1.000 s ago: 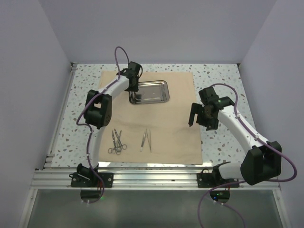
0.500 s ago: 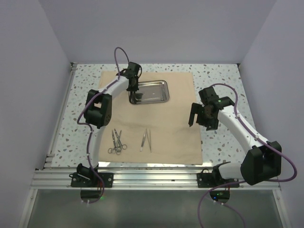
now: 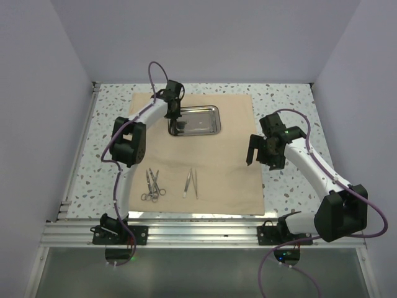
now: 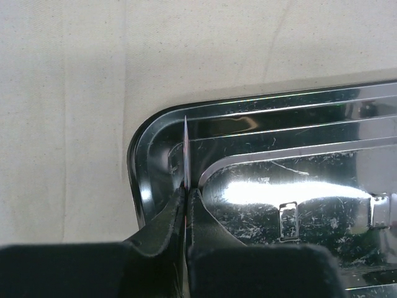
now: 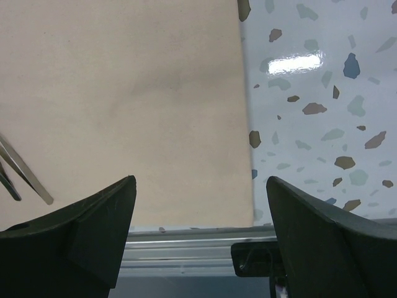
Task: Open and lay out the surgical kit
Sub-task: Pick up the medical item from the container, then place the medical item in the surgical kit.
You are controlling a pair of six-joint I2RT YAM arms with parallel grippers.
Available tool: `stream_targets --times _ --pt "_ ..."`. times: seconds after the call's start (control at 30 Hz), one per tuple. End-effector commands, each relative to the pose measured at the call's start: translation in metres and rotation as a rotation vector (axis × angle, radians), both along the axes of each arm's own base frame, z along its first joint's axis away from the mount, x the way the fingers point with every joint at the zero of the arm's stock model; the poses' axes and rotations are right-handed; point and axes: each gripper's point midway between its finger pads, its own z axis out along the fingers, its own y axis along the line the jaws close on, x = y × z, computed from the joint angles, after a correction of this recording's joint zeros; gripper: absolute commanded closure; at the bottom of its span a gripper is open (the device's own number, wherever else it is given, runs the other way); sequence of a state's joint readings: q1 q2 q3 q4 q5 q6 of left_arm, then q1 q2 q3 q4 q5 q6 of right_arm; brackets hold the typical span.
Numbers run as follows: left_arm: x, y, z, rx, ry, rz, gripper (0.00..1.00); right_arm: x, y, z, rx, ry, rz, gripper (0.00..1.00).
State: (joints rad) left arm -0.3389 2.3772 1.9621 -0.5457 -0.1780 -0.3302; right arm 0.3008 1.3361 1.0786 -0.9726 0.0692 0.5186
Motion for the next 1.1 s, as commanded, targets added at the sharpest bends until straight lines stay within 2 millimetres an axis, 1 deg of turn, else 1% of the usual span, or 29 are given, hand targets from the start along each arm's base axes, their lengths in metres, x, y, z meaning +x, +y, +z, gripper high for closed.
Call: stream_targets --times 0.0,0.07,0.1,0.13,0.2,0.23,0.3,0.33,0.37,0.4,0.43,0.47,0.5,0.53,0.57,0.6,0.63,0.67,0.7,0.73,0.77,0.8,0.83,0.87,0.9,0.93,0.97,1.0,1.07 --pt "-0.005 0.003 0.02 -0.021 0.024 0.008 1.0 0.007 0.001 0.008 0.003 -0.042 0.018 0.1" --pt "0.003 0.001 0.053 -0.038 -0.031 0.015 1.0 0.007 0.004 0.008 0.019 -0.049 0.026 0.1" --pt "0.002 0.002 0.062 -0.04 -0.036 0.02 1.0 0.007 0.005 0.009 0.024 -0.05 0.03 0.1" --pt "0.003 0.003 0.083 -0.049 -0.074 0.024 1.0 0.007 0.007 0.01 0.035 -0.053 0.034 0.1" --pt "0.003 0.004 0.107 -0.062 -0.114 0.032 1.0 0.006 0.008 0.011 0.047 -0.059 0.039 0.1" --pt "0.001 0.005 0.128 -0.073 -0.148 0.036 1.0 0.006 0.01 0.012 0.057 -0.063 0.043 0.1" --pt "-0.006 0.006 0.143 -0.084 -0.158 0.045 1.0 0.004 0.01 0.014 0.067 -0.076 0.046 0.1" --pt "-0.011 0.008 0.16 -0.096 -0.183 0.05 1.0 0.003 0.011 0.015 0.069 -0.08 0.049 0.1" --pt "-0.02 0.009 0.155 -0.102 -0.16 0.063 1.0 0.0 0.011 0.014 0.075 -0.078 0.05 0.1" --pt "-0.027 0.009 0.157 -0.11 -0.16 0.068 1.0 -0.001 0.011 0.014 0.079 -0.08 0.05 0.1" --pt "-0.038 0.005 0.174 -0.132 -0.186 0.062 1.0 -0.004 0.01 0.015 0.081 -0.088 0.053 0.1" --pt "-0.057 0.006 0.151 -0.123 -0.132 0.071 1.0 -0.006 0.01 0.015 0.081 -0.091 0.053 0.1" --pt "-0.065 0.002 0.151 -0.13 -0.141 0.072 1.0 -0.008 0.009 0.016 0.083 -0.095 0.052 0.1" --pt "-0.083 -0.007 0.167 -0.142 -0.179 0.063 1.0 -0.012 0.012 0.018 0.105 -0.1 0.06 0.1" --pt "-0.108 -0.008 0.137 -0.133 -0.117 0.076 1.0 -0.016 0.012 0.016 0.111 -0.093 0.061 0.1" --pt "-0.125 -0.027 0.155 -0.173 -0.173 0.041 1.0 -0.02 0.014 0.017 0.124 -0.091 0.063 0.1" --pt "-0.149 -0.027 0.126 -0.147 -0.126 0.04 1.0 -0.025 0.012 0.015 0.126 -0.09 0.064 0.1" --pt "-0.16 -0.035 0.124 -0.176 -0.13 0.05 1.0 -0.028 0.012 0.015 0.132 -0.095 0.064 0.1" --pt "-0.179 -0.048 0.126 -0.195 -0.135 0.029 1.0 -0.033 0.013 0.014 0.14 -0.084 0.067 0.1" --pt "-0.199 -0.045 0.103 -0.178 -0.088 0.041 1.0 -0.038 0.011 0.014 0.145 -0.089 0.065 0.1" --pt "-0.21 -0.049 0.097 -0.208 -0.071 0.07 1.0 -0.041 0.012 0.014 0.149 -0.09 0.068 0.1" --pt "-0.223 -0.061 0.097 -0.236 -0.078 0.049 1.0 -0.044 0.011 0.014 0.152 -0.089 0.07 0.1" --pt "-0.232 -0.065 0.089 -0.245 -0.062 0.049 1.0 -0.048 0.011 0.014 0.157 -0.084 0.072 0.1" --pt "-0.245 -0.065 0.075 -0.247 -0.034 0.063 1.0 -0.052 0.01 0.014 0.159 -0.088 0.071 0.1" --pt "-0.256 -0.074 0.07 -0.243 -0.022 0.043 1.0 -0.056 0.009 0.015 0.159 -0.084 0.071 0.1" --pt "-0.262 -0.073 0.063 -0.231 -0.018 0.063 1.0 -0.059 0.01 0.014 0.167 -0.076 0.071 0.1" --pt "-0.267 -0.075 0.059 -0.22 -0.012 0.065 1.0 -0.061 0.011 0.017 0.179 -0.088 0.072 0.1" --pt "-0.273 -0.081 0.055 -0.214 -0.007 0.053 1.0 -0.062 0.011 0.018 0.184 -0.09 0.068 0.1" --pt "-0.275 -0.086 0.051 -0.216 -0.005 0.062 1.0 -0.066 0.01 0.02 0.186 -0.088 0.07 0.1"
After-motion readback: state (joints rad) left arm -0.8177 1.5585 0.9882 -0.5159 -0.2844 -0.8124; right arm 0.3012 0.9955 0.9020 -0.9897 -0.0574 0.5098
